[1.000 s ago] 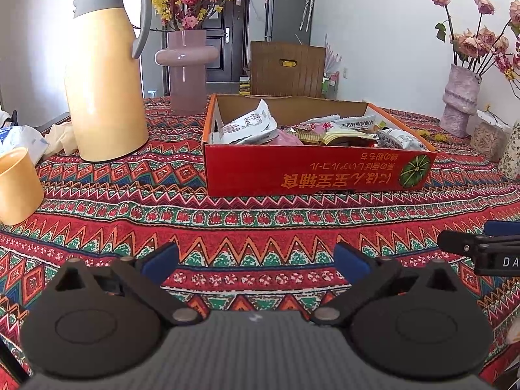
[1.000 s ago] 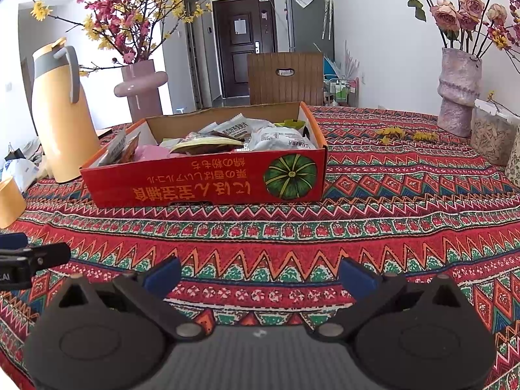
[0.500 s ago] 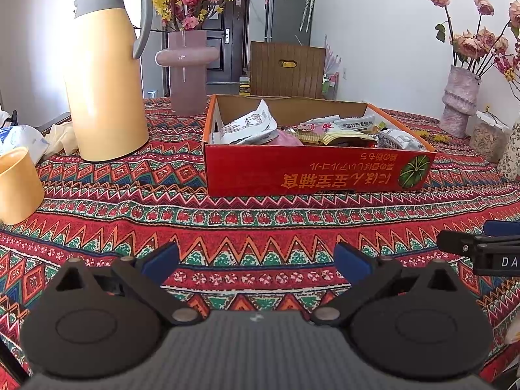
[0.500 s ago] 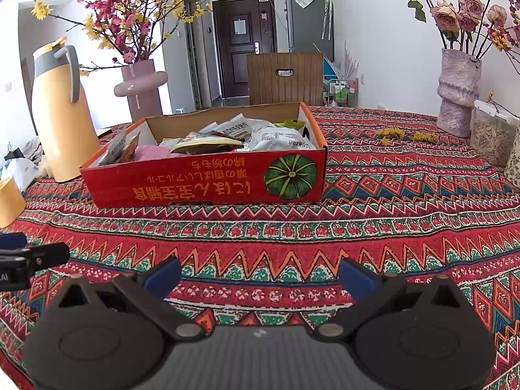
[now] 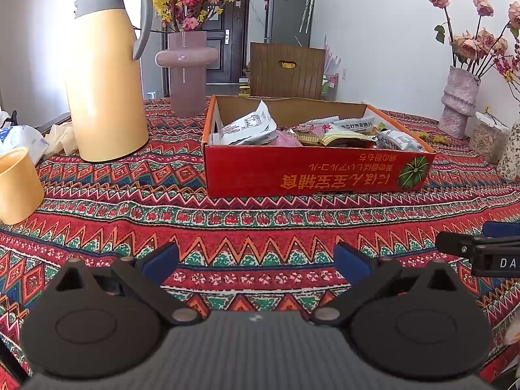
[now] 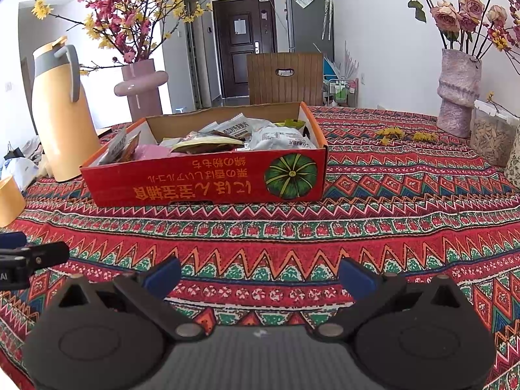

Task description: Organize snacks

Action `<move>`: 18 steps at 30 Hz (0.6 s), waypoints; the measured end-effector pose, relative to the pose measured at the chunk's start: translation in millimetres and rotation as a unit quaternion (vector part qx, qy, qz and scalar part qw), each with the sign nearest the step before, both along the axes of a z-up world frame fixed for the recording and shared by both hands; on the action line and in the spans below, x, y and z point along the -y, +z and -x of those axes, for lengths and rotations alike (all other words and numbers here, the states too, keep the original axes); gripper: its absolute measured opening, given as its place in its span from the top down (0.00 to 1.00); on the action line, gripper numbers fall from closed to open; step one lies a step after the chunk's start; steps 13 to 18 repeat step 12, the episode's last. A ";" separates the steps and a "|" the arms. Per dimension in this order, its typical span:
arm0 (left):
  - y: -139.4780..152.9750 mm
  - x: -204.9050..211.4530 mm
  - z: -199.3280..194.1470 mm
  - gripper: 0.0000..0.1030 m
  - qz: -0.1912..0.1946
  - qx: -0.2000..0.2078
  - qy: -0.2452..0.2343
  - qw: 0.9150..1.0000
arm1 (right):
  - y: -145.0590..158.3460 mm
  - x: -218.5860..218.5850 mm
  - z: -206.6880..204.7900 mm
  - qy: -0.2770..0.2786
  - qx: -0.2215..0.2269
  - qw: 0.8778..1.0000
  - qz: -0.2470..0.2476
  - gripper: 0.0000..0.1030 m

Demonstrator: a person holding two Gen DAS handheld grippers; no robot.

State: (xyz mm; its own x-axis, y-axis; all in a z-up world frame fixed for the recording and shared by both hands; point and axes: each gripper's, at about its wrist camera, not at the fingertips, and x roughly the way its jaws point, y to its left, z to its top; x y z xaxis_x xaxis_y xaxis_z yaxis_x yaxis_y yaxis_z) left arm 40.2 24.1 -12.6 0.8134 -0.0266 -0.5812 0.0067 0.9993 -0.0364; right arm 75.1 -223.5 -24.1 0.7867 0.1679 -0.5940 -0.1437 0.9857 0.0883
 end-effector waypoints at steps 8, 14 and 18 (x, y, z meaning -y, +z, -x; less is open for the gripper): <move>0.5 0.2 -0.6 0.00 0.006 0.005 -0.007 1.000 | -0.5 -0.3 -0.6 0.000 0.000 1.000 0.000 0.00; 0.7 0.9 -0.9 0.00 0.005 0.007 -0.007 1.000 | -2.8 -2.0 -0.5 0.001 -0.001 1.000 0.000 0.00; 0.7 0.9 -0.9 0.00 0.005 0.007 -0.007 1.000 | -2.8 -2.0 -0.5 0.001 -0.001 1.000 0.000 0.00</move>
